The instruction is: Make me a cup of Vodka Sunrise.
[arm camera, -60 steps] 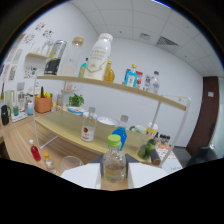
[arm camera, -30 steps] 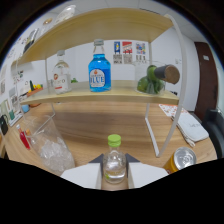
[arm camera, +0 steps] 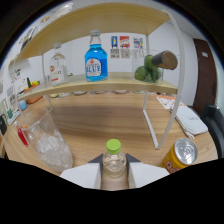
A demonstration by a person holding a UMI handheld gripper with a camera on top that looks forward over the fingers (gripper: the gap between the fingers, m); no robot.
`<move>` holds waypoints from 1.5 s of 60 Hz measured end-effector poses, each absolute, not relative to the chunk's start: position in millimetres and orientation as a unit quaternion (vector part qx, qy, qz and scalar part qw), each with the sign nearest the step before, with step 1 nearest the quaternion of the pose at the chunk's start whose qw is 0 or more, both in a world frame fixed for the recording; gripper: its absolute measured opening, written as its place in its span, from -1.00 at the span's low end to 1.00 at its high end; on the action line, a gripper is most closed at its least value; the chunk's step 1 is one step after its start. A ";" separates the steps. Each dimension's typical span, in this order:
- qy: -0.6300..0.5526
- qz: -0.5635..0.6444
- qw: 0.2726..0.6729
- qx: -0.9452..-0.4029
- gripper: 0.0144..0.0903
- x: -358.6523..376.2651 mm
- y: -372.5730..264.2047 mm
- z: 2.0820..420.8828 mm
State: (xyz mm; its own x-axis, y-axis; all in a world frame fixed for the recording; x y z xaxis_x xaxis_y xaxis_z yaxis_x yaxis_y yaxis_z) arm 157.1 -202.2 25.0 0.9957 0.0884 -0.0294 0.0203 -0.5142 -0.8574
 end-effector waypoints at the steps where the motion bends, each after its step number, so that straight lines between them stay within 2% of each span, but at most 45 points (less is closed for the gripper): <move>1: -0.032 0.035 0.488 -0.871 -0.34 156.9 -203.3 23.5; 6: -0.032 0.029 0.482 -0.875 -0.04 158.3 -209.3 24.9; 10: -0.031 0.022 0.484 -0.874 0.35 158.8 -216.2 35.3; 13: -0.031 0.016 0.488 -0.872 0.73 159.3 -221.1 46.5; 15: -0.028 0.009 0.488 -0.872 0.89 160.9 -224.9 55.0; 31: -0.015 -0.039 0.490 -0.871 0.89 148.5 -270.4 135.3; 41: -0.009 -0.040 0.482 -0.875 0.89 119.8 -299.6 159.7; 48: 0.001 -0.028 0.476 -0.879 0.89 97.8 -316.6 167.0; 49: 0.001 -0.028 0.475 -0.880 0.79 95.4 -318.6 167.4; 50: 0.001 -0.029 0.474 -0.880 0.89 93.1 -320.2 167.6; 68: -0.003 -0.022 0.476 -0.879 0.89 55.5 -330.6 171.2; 90: 0.019 -0.025 0.470 -0.882 0.89 45.9 -330.2 169.2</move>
State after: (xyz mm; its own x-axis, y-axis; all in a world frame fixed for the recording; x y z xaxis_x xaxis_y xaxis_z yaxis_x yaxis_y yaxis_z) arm 45.9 -330.2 169.2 0.9981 -0.0570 0.0252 -0.0109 -0.5574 -0.8301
